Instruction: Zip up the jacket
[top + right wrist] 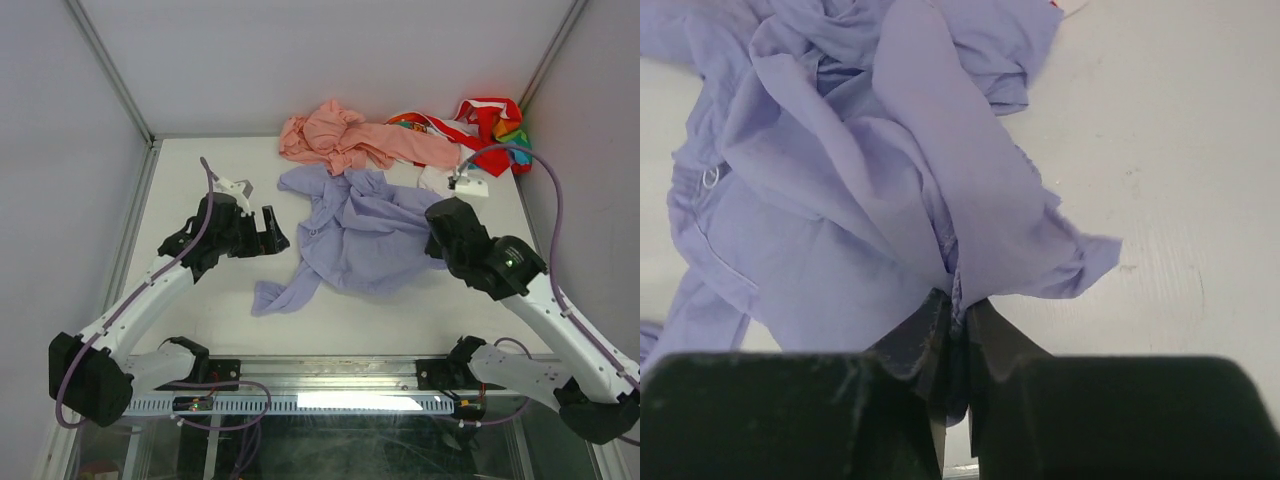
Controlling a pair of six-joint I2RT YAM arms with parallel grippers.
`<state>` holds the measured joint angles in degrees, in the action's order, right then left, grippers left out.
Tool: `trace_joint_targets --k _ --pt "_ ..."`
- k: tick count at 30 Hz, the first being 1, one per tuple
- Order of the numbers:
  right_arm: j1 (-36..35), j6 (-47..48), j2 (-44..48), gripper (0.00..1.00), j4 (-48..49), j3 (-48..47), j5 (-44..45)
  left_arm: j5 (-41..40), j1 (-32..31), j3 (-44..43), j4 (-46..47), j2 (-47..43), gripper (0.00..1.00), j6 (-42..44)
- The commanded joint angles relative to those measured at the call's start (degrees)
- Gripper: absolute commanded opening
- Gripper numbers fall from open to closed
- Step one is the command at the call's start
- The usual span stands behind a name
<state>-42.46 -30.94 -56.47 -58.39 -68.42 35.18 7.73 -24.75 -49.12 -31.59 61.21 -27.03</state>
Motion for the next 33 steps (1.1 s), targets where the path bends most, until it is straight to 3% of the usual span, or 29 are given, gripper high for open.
trace_joint_targets --k 1,9,18,26,28,30,33 --pt "0.71 -6.64 2.11 0.14 -3.99 2.74 3.71 4.67 0.01 -1.73 8.62 5.38 0.99 -0.75" --pt "0.75 -11.02 5.31 0.18 2.75 14.13 -5.01 4.7 -0.09 -7.86 17.26 22.75 0.97 1.34" --pt "0.8 -11.24 5.73 0.18 10.22 20.5 -11.8 6.82 -1.87 -24.24 20.09 41.73 0.83 3.73" --pt "0.8 -10.8 4.1 0.18 15.03 22.9 -15.0 8.39 -3.79 -32.48 23.16 53.5 0.72 4.14" --pt "0.8 -10.0 3.35 0.18 15.63 22.7 -14.91 8.97 -3.9 -34.42 23.34 55.79 0.65 3.91" --pt "0.8 -9.01 2.56 0.18 16.03 22.34 -13.95 9.55 -3.78 -35.63 23.65 56.83 0.52 4.42" --pt "0.92 -6.95 0.97 0.15 17.48 21.33 -12.64 13.0 -1.47 -37.03 23.3 55.94 0.17 4.07"
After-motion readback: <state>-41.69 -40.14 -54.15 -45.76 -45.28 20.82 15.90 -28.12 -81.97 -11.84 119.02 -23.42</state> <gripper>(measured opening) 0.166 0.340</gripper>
